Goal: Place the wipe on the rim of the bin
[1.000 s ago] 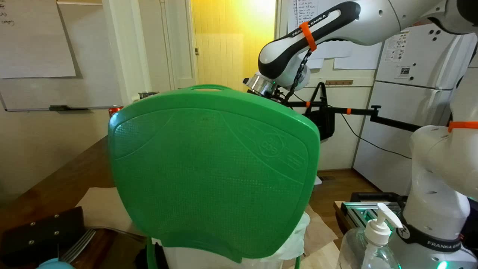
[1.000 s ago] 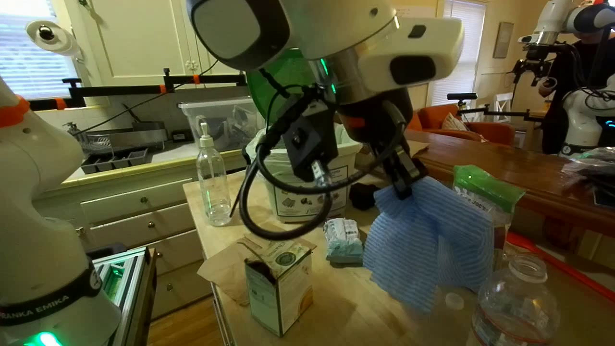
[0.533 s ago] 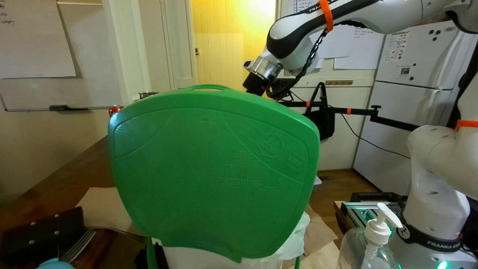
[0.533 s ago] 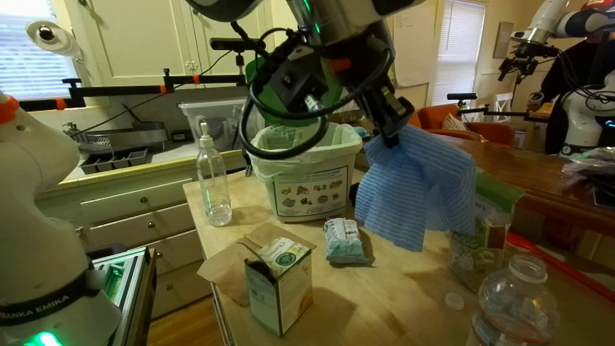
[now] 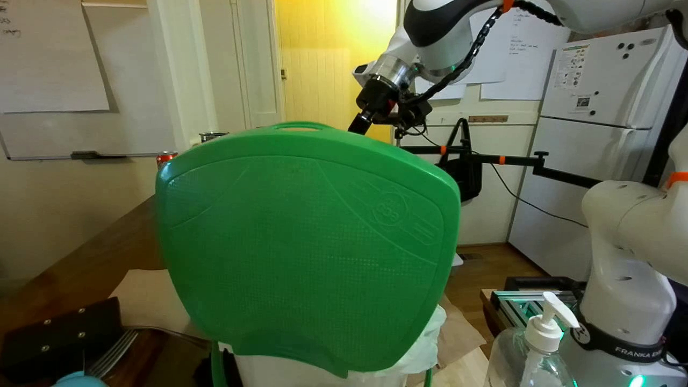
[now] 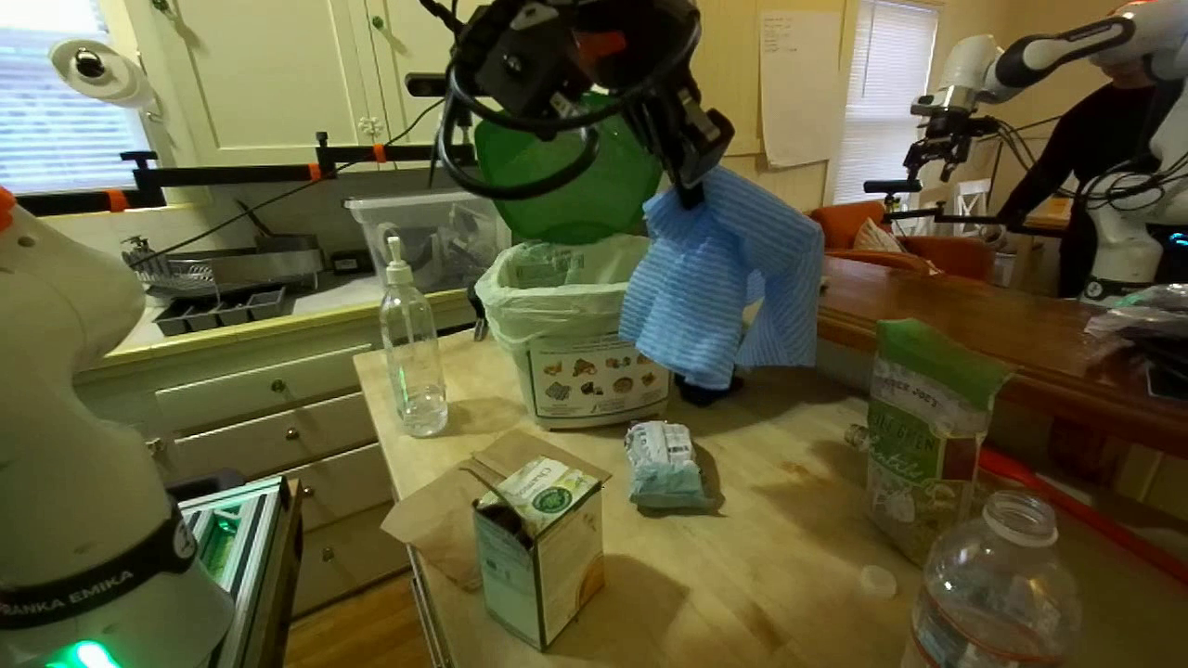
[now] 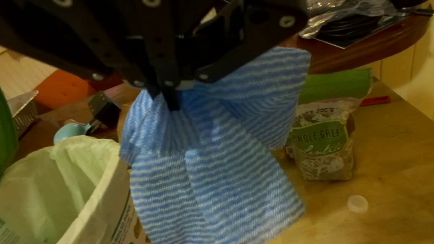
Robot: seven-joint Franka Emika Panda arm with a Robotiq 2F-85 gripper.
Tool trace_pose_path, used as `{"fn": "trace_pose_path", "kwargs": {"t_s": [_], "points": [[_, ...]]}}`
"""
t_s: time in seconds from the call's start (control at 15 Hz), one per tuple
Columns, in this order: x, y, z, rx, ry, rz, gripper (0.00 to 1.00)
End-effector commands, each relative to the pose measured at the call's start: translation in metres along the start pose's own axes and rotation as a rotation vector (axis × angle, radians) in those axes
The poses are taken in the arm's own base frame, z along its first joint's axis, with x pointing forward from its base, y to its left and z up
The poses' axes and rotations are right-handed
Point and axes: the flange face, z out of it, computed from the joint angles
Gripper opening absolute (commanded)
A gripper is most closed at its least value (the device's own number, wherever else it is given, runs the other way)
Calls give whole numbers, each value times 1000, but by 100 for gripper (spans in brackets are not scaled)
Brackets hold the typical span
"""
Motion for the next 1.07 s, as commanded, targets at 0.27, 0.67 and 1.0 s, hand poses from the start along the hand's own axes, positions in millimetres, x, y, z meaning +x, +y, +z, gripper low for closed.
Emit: {"fn": "trace_pose_path", "kwargs": {"t_s": [0.27, 0.67, 1.0], "points": [[3, -52, -12, 194, -15, -165, 0], [10, -86, -9, 315, -35, -323, 0], [10, -98, 4, 450, -47, -413, 0]]}}
